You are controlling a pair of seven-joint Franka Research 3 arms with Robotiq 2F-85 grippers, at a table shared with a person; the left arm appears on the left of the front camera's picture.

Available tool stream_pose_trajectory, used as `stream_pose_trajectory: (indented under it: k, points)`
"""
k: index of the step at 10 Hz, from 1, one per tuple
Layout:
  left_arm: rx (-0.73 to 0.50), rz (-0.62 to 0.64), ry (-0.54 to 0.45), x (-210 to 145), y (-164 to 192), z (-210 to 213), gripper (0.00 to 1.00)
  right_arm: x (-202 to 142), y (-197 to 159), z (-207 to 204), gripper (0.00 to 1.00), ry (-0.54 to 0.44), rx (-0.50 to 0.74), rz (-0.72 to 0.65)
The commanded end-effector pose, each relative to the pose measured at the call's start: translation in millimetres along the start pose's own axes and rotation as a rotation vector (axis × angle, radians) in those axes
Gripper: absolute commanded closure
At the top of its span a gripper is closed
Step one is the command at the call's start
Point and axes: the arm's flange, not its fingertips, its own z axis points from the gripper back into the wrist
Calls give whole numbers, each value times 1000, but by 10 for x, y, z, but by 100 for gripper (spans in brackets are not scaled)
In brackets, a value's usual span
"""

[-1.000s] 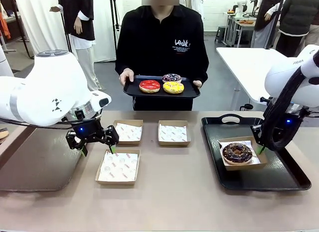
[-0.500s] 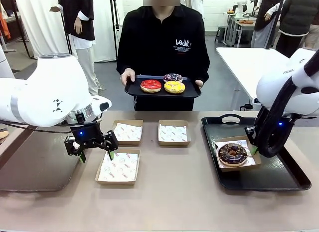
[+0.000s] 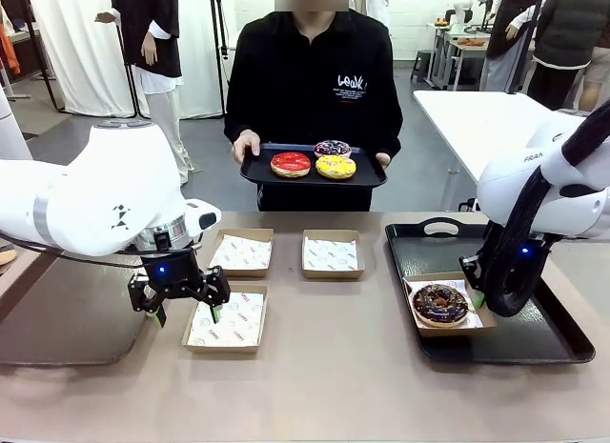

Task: Individually package the donuts and arrange them on the tray.
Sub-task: Place the picked Paper togo box on the Handle tray while simultaneously picking up another Paper togo box from the table with the other hand.

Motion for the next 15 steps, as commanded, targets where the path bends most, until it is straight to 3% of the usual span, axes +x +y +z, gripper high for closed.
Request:
stream_pose_trajectory:
  k: [1,14,15]
  points:
    - [34,51,-47,13,-70,-49,0,2,53,-84,99,-31,-43,-23]
    - [49,85,-98,252,-66,-254,0,37,46,-131,99,-7,-35,-19]
    - [41,80,-95,257,-64,-261,60,38,43,-139,46,4,-19,-15]
